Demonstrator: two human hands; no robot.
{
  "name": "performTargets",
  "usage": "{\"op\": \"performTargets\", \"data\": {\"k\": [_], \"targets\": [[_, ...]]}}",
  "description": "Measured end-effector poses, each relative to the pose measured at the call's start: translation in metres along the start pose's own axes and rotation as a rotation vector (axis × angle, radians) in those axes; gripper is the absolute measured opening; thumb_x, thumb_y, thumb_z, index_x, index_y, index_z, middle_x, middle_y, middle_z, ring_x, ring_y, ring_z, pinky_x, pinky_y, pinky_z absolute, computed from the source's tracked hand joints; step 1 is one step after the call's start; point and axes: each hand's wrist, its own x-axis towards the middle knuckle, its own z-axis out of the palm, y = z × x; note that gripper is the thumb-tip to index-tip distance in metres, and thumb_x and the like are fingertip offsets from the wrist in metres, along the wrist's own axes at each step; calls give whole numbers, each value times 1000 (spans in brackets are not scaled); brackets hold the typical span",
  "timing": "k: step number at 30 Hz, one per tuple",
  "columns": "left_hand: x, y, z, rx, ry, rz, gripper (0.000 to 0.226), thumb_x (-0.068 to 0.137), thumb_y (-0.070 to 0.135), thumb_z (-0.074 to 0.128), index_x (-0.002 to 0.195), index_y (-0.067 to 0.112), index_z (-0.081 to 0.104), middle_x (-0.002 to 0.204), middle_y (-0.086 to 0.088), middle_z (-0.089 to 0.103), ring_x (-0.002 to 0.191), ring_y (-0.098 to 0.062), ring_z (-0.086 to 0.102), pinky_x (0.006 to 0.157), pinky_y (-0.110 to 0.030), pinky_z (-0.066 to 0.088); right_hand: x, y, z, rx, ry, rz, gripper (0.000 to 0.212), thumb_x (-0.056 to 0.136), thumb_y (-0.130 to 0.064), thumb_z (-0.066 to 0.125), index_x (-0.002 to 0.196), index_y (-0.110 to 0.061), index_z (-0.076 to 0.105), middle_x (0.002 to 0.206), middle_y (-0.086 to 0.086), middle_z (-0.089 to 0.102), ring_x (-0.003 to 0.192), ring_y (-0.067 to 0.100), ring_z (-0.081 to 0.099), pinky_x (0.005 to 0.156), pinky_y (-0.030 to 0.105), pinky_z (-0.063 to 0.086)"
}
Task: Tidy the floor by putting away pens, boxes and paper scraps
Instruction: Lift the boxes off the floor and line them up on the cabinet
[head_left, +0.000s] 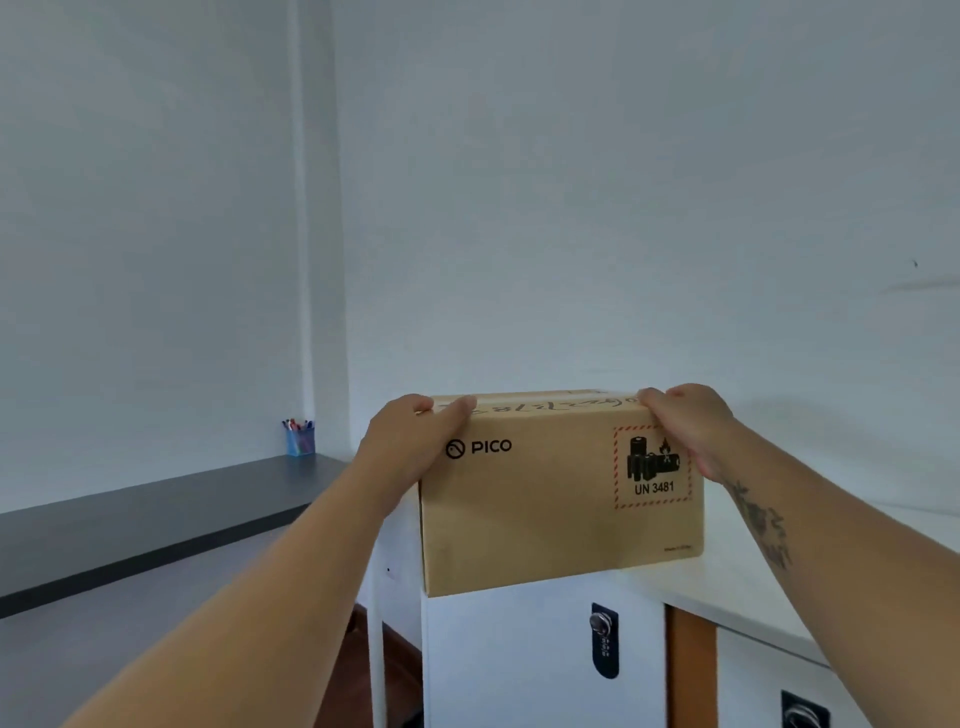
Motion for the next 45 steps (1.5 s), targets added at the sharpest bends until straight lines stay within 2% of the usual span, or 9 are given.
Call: {"op": "performTargets", "data": {"k": [5, 9, 12, 16, 20, 25, 32, 37, 45], "targets": [[-5, 10, 54, 58, 34, 79, 81, 77, 78, 50, 139, 26, 43, 136, 4, 53, 121, -21, 52, 101, -41, 45, 19, 15, 1, -431, 314, -187, 46, 94, -51, 37, 104, -22, 71, 132, 7, 53, 124, 34, 42, 104, 50, 37], [3, 17, 89, 76, 3, 148, 83, 80, 80, 40, 139, 21, 40, 145, 3, 43, 128, -23, 47, 103, -44, 41, 22, 27, 11, -539, 247, -508, 53, 98, -40, 26, 64, -14, 57, 76, 3, 63, 91, 28, 57, 91, 42, 38], [7, 16, 107, 92, -41, 238, 81, 85, 77, 32, 147, 24, 27, 162, 11, 13, 144, -17, 27, 110, -42, 31, 27, 34, 7, -465, 160, -453, 52, 102, -22, 22, 95, -2, 69, 98, 14, 71, 112, 33, 53, 116, 33, 17], [9, 10, 125, -52, -133, 391, 41, 95, 64, 22, 116, 42, 48, 149, 29, 30, 142, 3, 16, 117, -36, 18, 44, 42, -11, -403, 114, -419, 45, 104, -16, 22, 129, -7, 58, 140, 7, 54, 144, 24, 22, 121, 34, 4], [21, 8, 150, -41, -85, 475, 51, 101, 51, 17, 140, 28, 41, 148, 20, 31, 145, -4, 16, 122, -39, 10, 70, 55, -13, -348, 115, -410, 45, 103, -15, 21, 127, -7, 58, 141, 5, 52, 143, 20, 22, 120, 33, 6], [42, 7, 186, -42, -24, 512, 46, 101, 52, 14, 105, 21, 48, 119, 2, 53, 128, -23, 39, 113, -54, 26, 114, 81, -13, -292, 181, -413, 47, 102, -20, 19, 118, -11, 62, 132, 1, 56, 142, 22, 24, 118, 39, 19], [49, 3, 216, 31, 183, 418, 59, 89, 67, 4, 122, 37, 43, 127, 27, 42, 139, -22, 26, 82, -36, 41, 143, 97, -12, -290, 270, -450, 53, 91, -31, 16, 114, -11, 60, 109, -6, 50, 131, 18, 32, 117, 44, 21], [46, 14, 229, 133, 232, 415, 62, 89, 66, 6, 129, 32, 39, 138, 20, 38, 141, -26, 18, 85, -43, 51, 159, 95, -12, -181, 172, -346, 46, 99, -25, 17, 119, -13, 57, 119, -6, 45, 136, 19, 27, 117, 41, 20], [59, 20, 249, 246, 179, 383, 66, 91, 64, 8, 134, 23, 34, 145, 10, 30, 143, -35, 10, 95, -57, 44, 155, 108, 19, 94, 53, -134, 55, 95, -64, 20, 147, -48, 18, 157, -14, 26, 142, 16, 28, 116, 48, 26]]}}
